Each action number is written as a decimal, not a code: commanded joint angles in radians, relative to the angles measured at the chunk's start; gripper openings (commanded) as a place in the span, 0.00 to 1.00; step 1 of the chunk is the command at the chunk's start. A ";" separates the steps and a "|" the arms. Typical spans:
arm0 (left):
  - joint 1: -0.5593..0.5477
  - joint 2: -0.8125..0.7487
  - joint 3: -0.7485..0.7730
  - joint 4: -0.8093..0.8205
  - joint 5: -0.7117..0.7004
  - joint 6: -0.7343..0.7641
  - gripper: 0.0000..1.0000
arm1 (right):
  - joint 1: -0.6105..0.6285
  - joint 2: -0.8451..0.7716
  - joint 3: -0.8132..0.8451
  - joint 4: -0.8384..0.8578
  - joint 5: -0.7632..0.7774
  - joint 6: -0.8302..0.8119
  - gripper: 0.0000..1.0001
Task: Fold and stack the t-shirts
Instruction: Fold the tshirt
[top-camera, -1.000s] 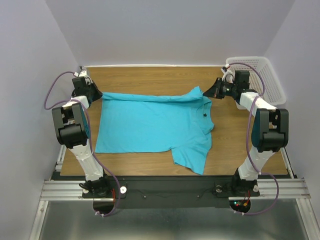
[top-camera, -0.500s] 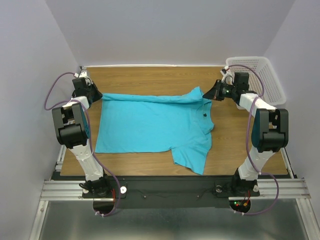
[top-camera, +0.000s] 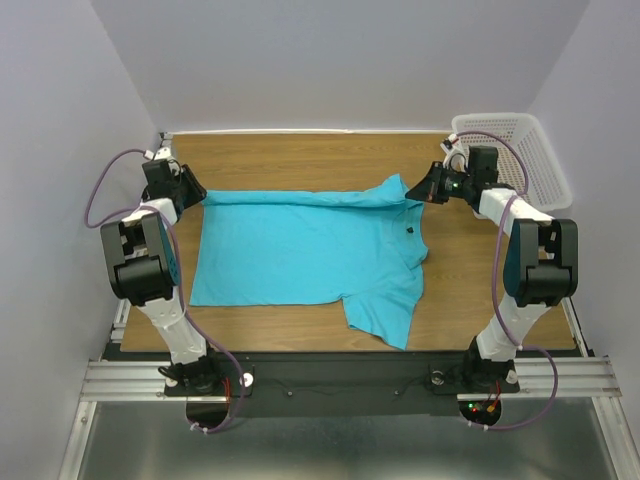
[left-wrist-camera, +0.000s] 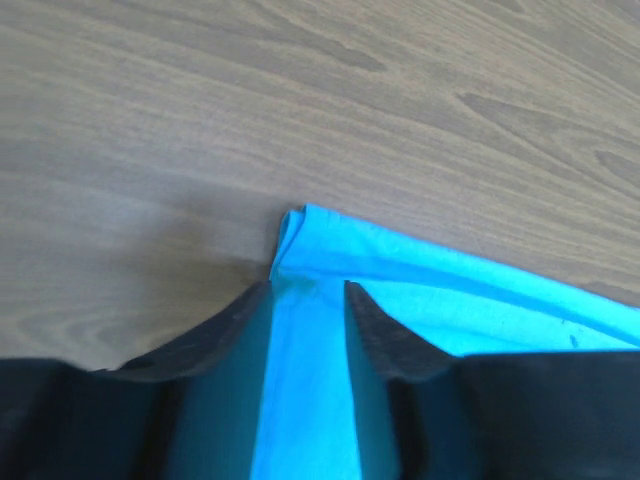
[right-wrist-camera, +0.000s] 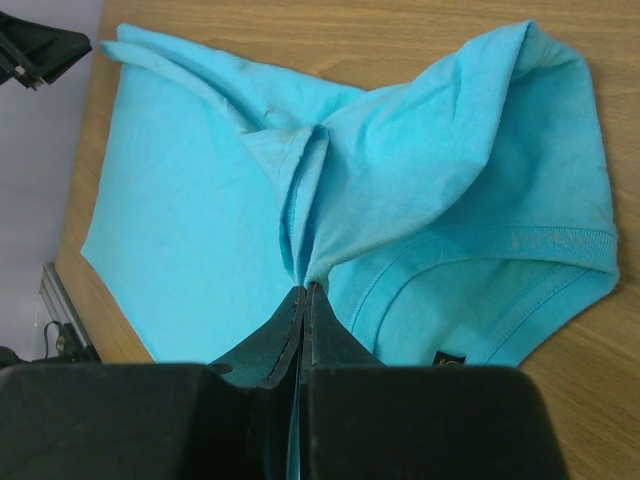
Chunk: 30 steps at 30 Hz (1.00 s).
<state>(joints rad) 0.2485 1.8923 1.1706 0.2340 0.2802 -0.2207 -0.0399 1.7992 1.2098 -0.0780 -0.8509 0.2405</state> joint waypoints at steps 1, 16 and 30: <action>0.026 -0.145 -0.055 0.067 -0.047 -0.012 0.53 | -0.008 -0.034 -0.004 0.026 -0.019 -0.020 0.00; 0.048 -0.150 -0.091 0.108 0.117 -0.091 0.58 | -0.008 -0.018 -0.026 0.024 -0.019 -0.036 0.01; 0.006 -0.128 -0.095 0.111 0.185 -0.112 0.57 | -0.008 -0.027 -0.064 -0.037 0.012 -0.115 0.00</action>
<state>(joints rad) 0.2653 1.7702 1.0725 0.3077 0.4309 -0.3237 -0.0402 1.7992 1.1748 -0.0891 -0.8478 0.1829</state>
